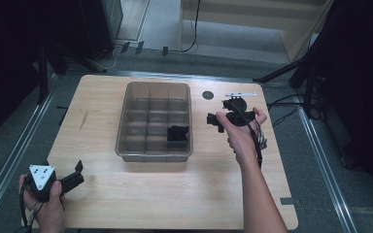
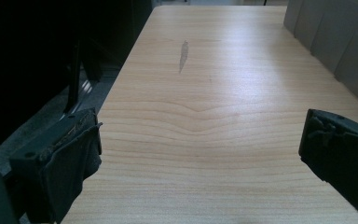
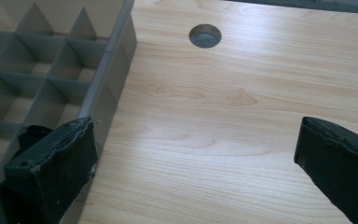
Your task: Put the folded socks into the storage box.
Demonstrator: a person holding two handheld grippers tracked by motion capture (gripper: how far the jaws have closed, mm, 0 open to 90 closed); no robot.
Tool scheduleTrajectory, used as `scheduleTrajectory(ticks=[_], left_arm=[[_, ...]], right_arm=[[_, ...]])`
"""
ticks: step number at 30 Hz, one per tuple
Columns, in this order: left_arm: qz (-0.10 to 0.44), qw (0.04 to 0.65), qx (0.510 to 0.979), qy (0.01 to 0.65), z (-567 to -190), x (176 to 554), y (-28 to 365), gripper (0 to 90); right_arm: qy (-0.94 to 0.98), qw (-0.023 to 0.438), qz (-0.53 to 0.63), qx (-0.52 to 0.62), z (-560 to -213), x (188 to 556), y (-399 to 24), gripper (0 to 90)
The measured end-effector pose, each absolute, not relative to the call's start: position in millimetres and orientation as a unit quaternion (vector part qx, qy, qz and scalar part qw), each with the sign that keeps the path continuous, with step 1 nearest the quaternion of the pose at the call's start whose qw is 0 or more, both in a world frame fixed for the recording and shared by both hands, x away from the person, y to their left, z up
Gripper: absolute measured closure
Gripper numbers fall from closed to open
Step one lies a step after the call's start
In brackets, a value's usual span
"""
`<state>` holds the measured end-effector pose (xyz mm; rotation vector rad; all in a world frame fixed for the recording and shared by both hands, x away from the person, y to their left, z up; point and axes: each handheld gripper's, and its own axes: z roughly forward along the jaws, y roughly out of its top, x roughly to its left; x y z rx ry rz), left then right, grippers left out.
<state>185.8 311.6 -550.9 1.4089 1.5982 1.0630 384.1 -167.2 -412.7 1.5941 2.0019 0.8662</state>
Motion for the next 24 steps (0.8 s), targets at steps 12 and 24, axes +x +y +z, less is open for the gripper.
scheduleTrajectory(ticks=[12, 24], left_arm=[[0.415, 0.373, 0.549, 0.622, -550.9, 185.4, 311.8, 0.0], [0.419, 0.372, 0.551, 0.618, -551.0, 184.9, 310.8, 0.0]], right_arm=[[0.707, 0.248, 0.337, 0.571, -446.9, 354.5, -206.1, 0.0], [0.686, 0.244, 0.346, 0.591, -492.5, 318.3, -252.2, 0.0]])
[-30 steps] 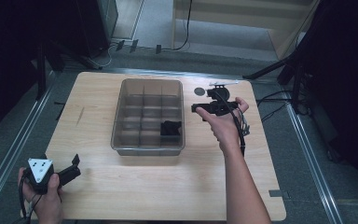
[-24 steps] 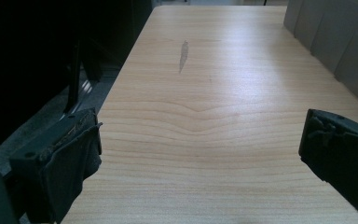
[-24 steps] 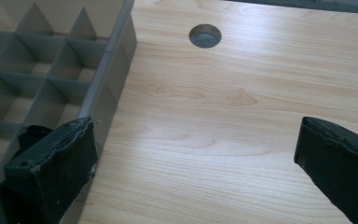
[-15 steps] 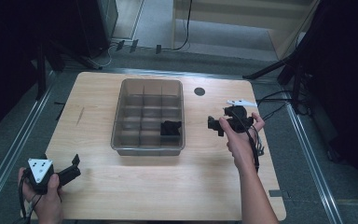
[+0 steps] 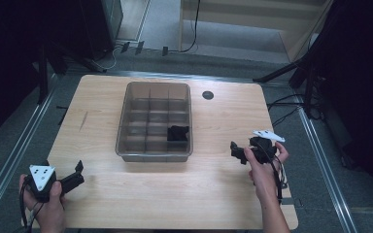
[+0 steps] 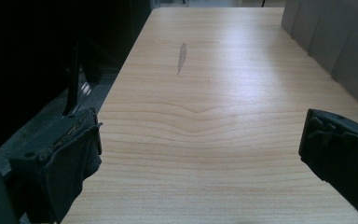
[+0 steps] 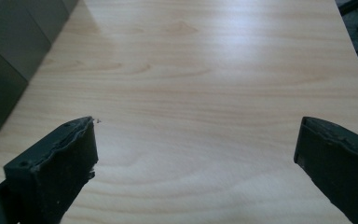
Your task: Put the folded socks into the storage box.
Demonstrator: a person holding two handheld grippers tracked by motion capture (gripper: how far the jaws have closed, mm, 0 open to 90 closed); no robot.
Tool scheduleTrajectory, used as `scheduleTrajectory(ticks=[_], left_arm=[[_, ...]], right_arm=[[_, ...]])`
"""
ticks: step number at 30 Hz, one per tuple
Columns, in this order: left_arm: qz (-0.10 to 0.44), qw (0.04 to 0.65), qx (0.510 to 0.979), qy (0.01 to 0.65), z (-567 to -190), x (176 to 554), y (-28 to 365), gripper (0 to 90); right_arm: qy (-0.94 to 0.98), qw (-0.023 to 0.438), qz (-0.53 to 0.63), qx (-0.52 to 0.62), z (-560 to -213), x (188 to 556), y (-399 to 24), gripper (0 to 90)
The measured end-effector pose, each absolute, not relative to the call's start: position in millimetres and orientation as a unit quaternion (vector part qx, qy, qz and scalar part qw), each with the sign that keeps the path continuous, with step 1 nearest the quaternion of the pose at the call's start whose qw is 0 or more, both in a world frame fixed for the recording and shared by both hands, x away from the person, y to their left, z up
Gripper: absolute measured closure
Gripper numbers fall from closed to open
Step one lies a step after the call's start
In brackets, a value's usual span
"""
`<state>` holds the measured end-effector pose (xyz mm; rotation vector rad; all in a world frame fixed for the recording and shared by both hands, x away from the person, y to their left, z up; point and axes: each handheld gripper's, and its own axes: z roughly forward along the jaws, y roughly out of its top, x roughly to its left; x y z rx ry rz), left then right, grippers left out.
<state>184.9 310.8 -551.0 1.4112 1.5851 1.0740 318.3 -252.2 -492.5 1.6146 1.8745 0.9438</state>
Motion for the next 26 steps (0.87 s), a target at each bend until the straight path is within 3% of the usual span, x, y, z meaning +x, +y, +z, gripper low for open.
scheduleTrajectory(ticks=[11, 26], left_arm=[[0.422, 0.377, 0.546, 0.618, -551.0, 183.3, 311.0, 0.0], [0.432, 0.375, 0.537, 0.619, -551.1, 182.1, 309.0, 0.0]], right_arm=[[0.669, 0.273, 0.368, 0.585, -526.9, 279.5, -290.8, 0.0], [0.615, 0.251, 0.417, 0.620, -547.9, 239.6, -330.9, 0.0]])
